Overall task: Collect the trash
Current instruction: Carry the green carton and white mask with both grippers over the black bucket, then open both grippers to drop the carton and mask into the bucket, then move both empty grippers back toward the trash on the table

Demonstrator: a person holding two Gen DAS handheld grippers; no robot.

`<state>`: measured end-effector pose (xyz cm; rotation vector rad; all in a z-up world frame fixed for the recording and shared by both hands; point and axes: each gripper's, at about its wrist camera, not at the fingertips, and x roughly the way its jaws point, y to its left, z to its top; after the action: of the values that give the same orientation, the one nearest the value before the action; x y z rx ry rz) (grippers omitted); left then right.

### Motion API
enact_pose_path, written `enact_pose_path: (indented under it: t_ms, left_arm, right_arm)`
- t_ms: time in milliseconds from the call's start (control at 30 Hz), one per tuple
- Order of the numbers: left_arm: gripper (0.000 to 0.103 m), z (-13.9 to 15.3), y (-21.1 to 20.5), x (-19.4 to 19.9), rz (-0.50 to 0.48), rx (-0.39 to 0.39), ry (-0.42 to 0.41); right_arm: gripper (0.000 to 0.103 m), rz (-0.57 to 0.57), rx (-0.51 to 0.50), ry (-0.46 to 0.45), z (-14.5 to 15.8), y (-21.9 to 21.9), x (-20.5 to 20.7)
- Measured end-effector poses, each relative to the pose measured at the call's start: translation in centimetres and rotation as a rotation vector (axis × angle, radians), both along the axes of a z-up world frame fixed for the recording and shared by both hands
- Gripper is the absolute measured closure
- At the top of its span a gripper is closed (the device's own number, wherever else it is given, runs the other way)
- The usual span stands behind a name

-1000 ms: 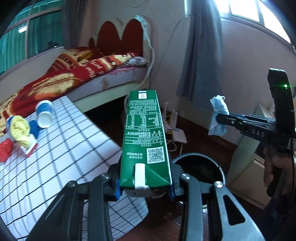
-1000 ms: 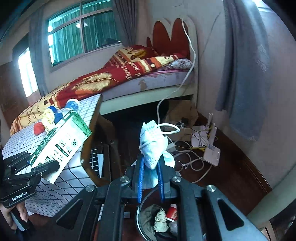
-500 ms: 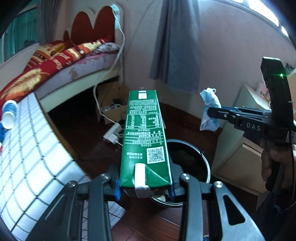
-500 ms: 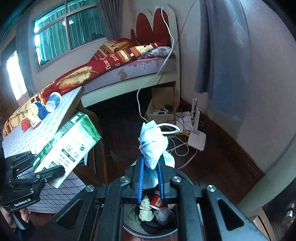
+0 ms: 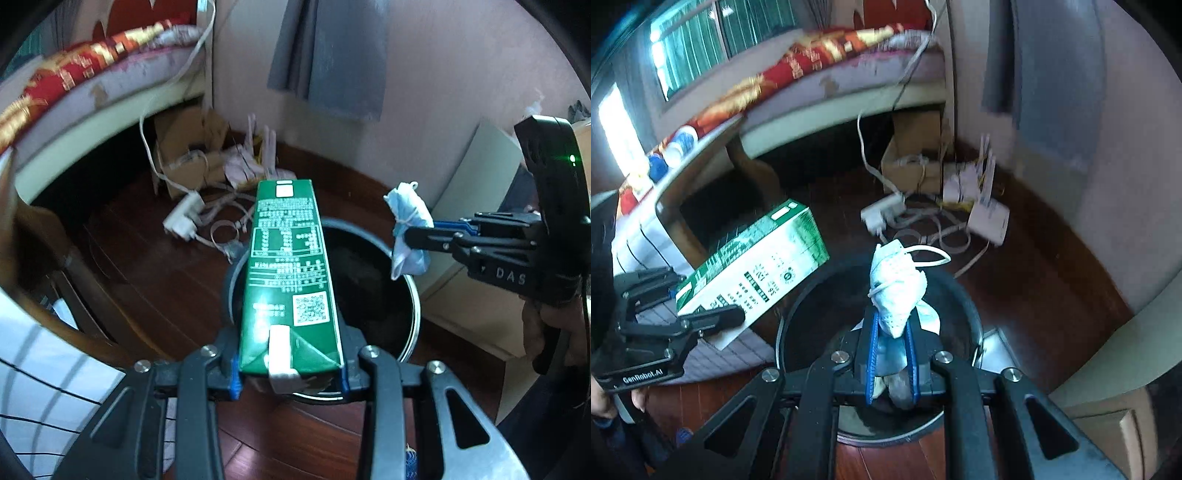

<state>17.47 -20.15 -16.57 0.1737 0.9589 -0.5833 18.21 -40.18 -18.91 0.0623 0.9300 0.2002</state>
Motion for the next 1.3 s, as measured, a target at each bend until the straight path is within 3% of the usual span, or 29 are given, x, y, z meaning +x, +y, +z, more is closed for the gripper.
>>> enact_pose_path:
  t_ms: [233,267,300,333,367,400,533,767,1300]
  left_arm:
    - [0.063,-2.3,-1.2,1.4,-0.023,0.003,0.081]
    - [0.062,-2.6,-1.3,1.8,-0.011,0.015,0.086]
    - [0.048,-2.7,-1.2,1.9,0.009,0.038,0.076]
    - [0.026,-2.9,-1.0,2.1,0.040,0.063,0.062]
    - [0.016,-2.8,-0.7,2.2,0.072,0.080,0.049]
    - [0.002,-2.7,-0.3,2.3,0.100,0.084,0.034]
    - [0.000,-2.3,0.8,2.2,0.162,0.093,-0.022]
    - [0.000,-2.1,0.9,2.4,0.176,0.103,-0.061]
    - [0.000,2.6,1.2,1.2,0.202,0.049,-0.159]
  right_arm:
    - [0.088,0.057,-0.032,0.072,-3.4,0.6,1.2]
    - [0.081,0.052,-0.074,0.087,-4.0,0.7,1.6]
    - [0.072,0.021,-0.133,0.094,-4.6,0.4,2.0]
    - [0.036,-0.022,-0.153,0.092,-5.1,-0.3,2.2]
    - [0.005,-0.039,-0.151,0.097,-5.3,-0.8,2.2]
    - [0.000,-0.059,-0.165,0.119,-5.4,-1.4,2.3]
    - [0.000,-0.133,-0.206,0.087,-5.0,-2.6,2.3]
    - [0.000,-0.132,-0.217,0.067,-4.6,-2.4,2.3]
    - [0.000,-0.174,-0.196,-0.031,1.1,-1.8,0.9]
